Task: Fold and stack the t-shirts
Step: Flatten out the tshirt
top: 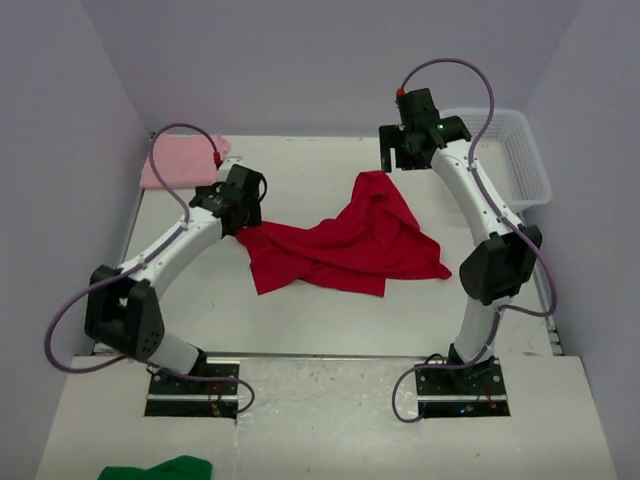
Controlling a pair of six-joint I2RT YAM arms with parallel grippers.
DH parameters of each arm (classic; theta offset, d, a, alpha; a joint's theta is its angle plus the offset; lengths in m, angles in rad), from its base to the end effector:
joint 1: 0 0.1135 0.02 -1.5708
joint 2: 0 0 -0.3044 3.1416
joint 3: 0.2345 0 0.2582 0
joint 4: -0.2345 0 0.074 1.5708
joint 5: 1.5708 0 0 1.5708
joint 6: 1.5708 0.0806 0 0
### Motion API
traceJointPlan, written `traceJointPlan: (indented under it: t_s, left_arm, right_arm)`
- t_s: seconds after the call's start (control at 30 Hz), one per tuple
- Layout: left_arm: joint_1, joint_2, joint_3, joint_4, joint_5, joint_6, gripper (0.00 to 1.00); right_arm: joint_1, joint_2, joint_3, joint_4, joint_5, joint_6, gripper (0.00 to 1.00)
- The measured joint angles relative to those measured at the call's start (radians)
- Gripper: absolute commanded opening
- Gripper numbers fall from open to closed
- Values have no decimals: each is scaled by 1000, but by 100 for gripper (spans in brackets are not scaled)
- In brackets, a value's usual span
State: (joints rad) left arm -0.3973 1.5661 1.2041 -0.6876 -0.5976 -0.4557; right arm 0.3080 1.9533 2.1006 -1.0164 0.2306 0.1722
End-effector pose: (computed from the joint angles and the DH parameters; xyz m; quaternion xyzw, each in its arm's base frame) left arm 0.3354 -0.0916 0.2631 -0.1028 0.9208 0.1571 0.3419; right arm 0.4550 0.1254 0.3757 -0.0238 0.9334 -0.0238 0.3573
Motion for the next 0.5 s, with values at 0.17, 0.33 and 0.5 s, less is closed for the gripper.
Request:
traceJointPlan:
  t_s: [0.17, 0.33, 0.5]
  left_arm:
    - [-23, -364, -102, 42, 90, -12, 81]
    - [-39, -629, -219, 69, 271, -30, 34]
    - [-58, -615, -418, 79, 414, -50, 49]
  right_arm:
    - [40, -279, -311, 40, -5, 32, 78]
    - [42, -641, -600, 98, 14, 86, 53]
    - [38, -855, -791, 124, -29, 124, 60]
